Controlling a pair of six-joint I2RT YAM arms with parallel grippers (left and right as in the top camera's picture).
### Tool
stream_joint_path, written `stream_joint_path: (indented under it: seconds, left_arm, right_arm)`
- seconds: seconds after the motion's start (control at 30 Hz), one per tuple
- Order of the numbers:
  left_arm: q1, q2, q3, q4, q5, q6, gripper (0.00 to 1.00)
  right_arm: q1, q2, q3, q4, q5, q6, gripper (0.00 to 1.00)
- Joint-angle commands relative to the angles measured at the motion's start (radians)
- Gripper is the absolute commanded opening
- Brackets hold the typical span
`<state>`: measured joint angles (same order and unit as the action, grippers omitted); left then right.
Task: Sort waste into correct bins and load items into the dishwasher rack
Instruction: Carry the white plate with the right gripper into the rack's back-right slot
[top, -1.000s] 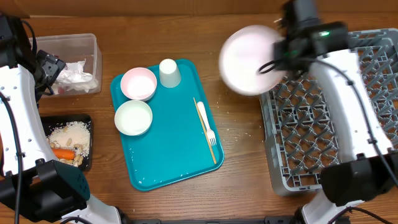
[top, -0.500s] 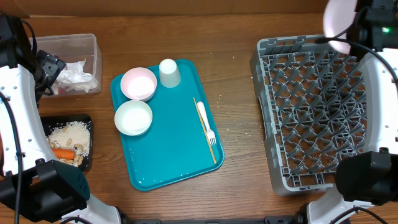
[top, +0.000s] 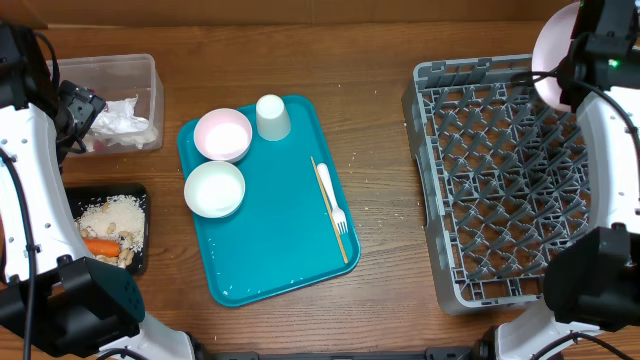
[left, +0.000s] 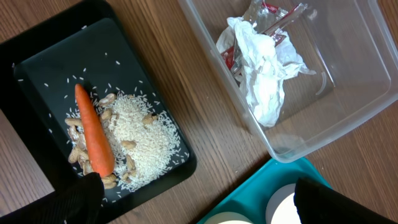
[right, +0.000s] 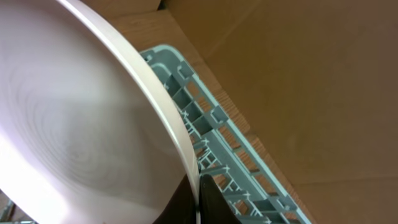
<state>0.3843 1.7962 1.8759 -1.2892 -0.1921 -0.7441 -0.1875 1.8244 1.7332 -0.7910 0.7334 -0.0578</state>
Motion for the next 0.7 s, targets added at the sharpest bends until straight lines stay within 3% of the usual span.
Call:
stream_joint_path:
  seconds: [0.0,0.67]
  left_arm:
    - [0.002,-0.003,0.005,0.000,-0.018,0.012,1.00]
    - [0.002,-0.003,0.005,0.000,-0.018,0.012,1.00]
  right_arm:
    - [0.002,-0.014,-0.048,0.047,0.015,-0.031,0.04]
    - [-0.005,-0.008,-0.175,0.222,0.014,-0.186,0.04]
